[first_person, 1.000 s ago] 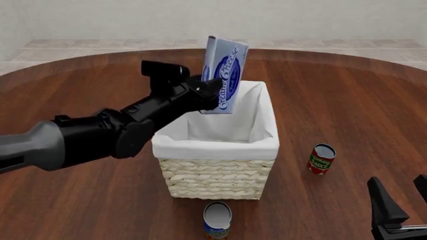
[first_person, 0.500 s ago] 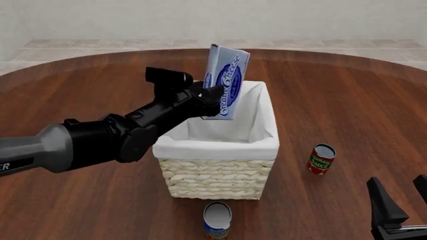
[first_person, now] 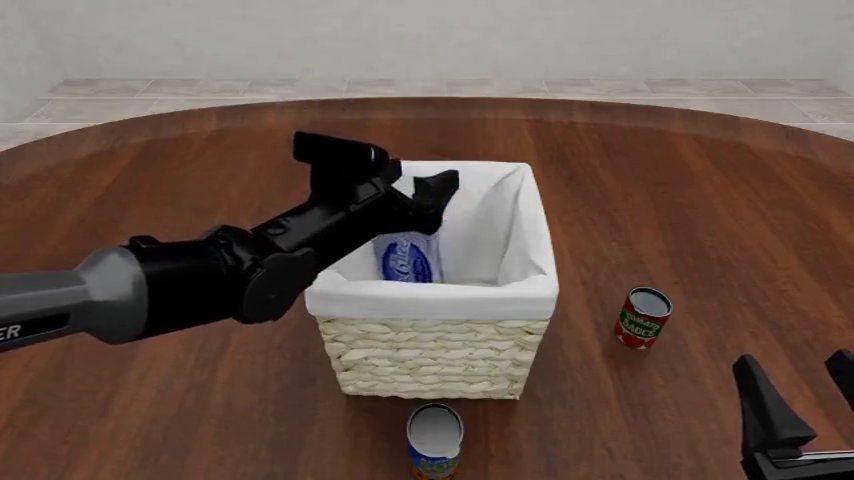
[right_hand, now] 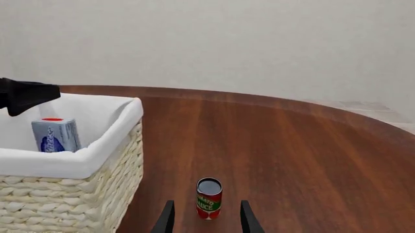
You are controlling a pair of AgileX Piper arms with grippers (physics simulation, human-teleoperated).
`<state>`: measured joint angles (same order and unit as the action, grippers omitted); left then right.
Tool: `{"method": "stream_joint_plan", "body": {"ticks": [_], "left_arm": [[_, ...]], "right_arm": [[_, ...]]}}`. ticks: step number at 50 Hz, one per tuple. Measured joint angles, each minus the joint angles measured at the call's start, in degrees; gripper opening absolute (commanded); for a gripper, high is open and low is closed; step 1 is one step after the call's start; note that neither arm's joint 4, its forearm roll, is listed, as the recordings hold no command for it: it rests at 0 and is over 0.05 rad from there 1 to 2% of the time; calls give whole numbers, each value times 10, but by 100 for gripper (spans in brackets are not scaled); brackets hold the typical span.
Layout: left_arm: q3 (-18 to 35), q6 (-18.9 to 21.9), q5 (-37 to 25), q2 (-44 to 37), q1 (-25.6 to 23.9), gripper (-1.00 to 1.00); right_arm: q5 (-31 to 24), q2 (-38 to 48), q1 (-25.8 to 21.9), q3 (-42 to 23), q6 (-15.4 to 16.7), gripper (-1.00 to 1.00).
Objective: Pick up the cream cheese box, and put it in the basket.
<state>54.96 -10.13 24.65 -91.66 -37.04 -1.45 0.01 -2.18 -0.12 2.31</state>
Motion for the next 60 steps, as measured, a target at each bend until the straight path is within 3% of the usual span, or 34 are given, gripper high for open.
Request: {"method": "stream_joint_plan", "body": {"ticks": [60], "left_arm": [[6, 11, -26, 34, 2, 100]], "right_arm": [[-5, 0, -5, -13, 5, 100]]}}
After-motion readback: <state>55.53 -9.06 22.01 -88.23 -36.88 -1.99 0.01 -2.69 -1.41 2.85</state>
